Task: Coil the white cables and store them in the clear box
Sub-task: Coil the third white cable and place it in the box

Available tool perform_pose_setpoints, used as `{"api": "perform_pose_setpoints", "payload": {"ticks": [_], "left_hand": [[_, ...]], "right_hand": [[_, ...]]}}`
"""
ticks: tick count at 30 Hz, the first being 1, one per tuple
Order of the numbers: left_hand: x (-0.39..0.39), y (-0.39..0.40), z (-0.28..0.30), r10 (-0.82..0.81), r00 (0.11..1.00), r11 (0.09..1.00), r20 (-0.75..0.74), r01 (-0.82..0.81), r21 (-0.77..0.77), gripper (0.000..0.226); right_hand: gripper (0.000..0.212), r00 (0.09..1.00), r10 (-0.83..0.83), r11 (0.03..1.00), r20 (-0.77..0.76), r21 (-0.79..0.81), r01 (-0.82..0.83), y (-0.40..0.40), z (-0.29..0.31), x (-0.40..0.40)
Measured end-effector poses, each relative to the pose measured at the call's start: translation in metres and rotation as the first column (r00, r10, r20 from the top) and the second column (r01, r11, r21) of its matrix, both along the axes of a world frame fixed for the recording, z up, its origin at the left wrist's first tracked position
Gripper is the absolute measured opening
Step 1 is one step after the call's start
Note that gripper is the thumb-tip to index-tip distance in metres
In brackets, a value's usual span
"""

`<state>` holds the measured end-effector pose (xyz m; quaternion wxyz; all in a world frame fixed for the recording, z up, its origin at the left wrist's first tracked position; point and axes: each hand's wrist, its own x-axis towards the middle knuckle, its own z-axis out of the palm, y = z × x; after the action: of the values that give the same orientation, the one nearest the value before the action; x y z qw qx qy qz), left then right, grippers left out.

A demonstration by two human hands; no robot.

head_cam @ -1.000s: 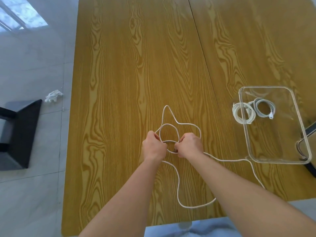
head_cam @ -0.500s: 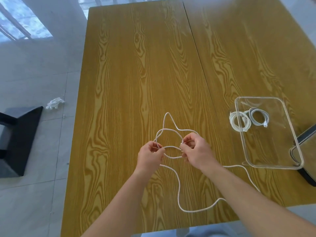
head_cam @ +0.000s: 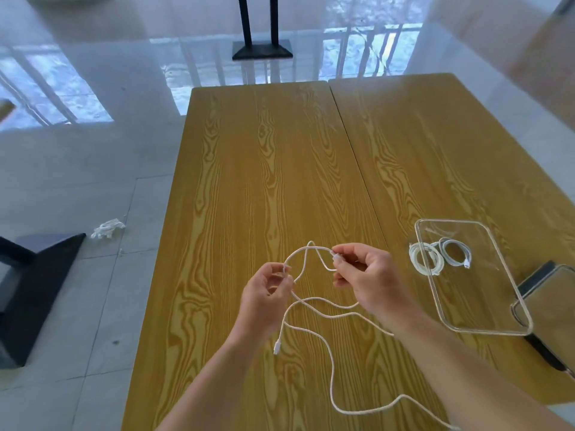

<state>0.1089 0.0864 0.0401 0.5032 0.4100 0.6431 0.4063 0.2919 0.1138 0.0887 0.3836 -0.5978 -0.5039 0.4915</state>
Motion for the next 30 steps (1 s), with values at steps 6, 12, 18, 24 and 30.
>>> {"api": "perform_pose_setpoints", "payload": {"ticks": [6,12,18,24,30], "left_hand": [[-0.007,0.004,0.044,-0.053,0.998,0.988,-0.026,0.056,0.141,0.013],[-0.014,0.017,0.097,-0.205,0.935,0.883,-0.289,0.304,0.358,0.009],[-0.019,0.023,0.131,-0.233,0.859,0.699,-0.455,0.473,0.536,0.016],[-0.021,0.025,0.161,-0.261,0.915,0.763,-0.308,0.391,0.515,0.007],[-0.028,0.032,0.185,-0.156,0.927,0.951,0.340,0.047,0.306,0.009]], "right_hand": [[0.018,0.991,0.079,0.987,0.111,0.131,-0.093,-0.003,0.031,-0.008],[0.012,0.982,0.150,0.958,0.113,0.230,-0.173,-0.001,0.075,-0.021],[0.010,0.981,0.193,0.953,-0.036,0.246,-0.178,-0.001,0.111,-0.027],[0.009,0.980,0.170,0.957,-0.101,0.253,-0.139,-0.006,0.132,-0.027],[0.023,0.876,0.438,0.893,0.201,0.019,-0.451,-0.016,0.119,-0.031]]}}
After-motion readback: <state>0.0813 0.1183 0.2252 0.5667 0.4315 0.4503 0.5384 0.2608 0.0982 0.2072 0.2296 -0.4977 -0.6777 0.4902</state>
